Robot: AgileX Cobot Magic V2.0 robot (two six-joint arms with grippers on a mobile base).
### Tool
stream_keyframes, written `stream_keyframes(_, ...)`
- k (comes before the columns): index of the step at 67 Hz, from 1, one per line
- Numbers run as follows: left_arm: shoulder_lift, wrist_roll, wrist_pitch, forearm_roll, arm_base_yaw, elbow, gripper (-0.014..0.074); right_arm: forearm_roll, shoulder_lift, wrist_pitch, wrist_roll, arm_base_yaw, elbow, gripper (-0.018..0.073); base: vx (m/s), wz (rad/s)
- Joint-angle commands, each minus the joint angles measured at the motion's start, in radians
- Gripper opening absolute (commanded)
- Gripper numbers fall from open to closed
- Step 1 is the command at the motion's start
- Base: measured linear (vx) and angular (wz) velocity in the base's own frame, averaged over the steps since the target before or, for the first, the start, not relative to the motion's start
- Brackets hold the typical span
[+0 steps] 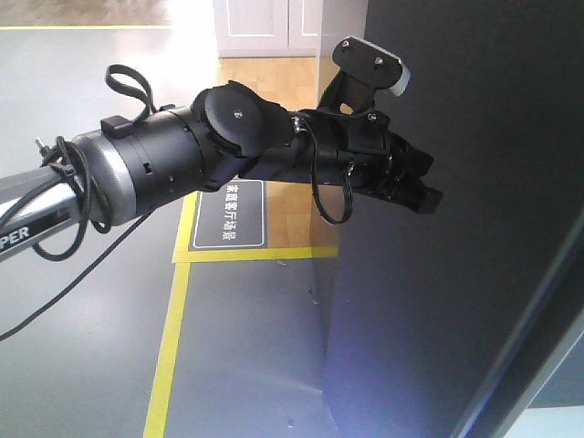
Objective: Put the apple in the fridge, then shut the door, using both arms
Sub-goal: 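Push the refrigerator door shut with the left gripper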
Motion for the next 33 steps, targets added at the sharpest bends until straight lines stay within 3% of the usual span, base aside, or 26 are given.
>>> stream_keyframes(1,-0.088,-0.003,0.001,-0.027,-0.003,-0.035,-0.0006,0.036,0.012,-0.048,-0.006,-0.003,-0.025,0.0538,0.0,0.0)
stream_keyframes(13,-0.176,-0.012,-0.05,-0.027,-0.003,0.084,-0.0006,0.036,0.012,-0.048,-0.006,-0.003,-0.025,0.0538,0.0,0.0)
stream_keyframes(33,-0.417,-0.012,-0.267,0.028,0.0,0.449,-0.0006,0.038,0.012,-0.037,-0.006,-0.003,-0.025,0.0538,0.0,0.0)
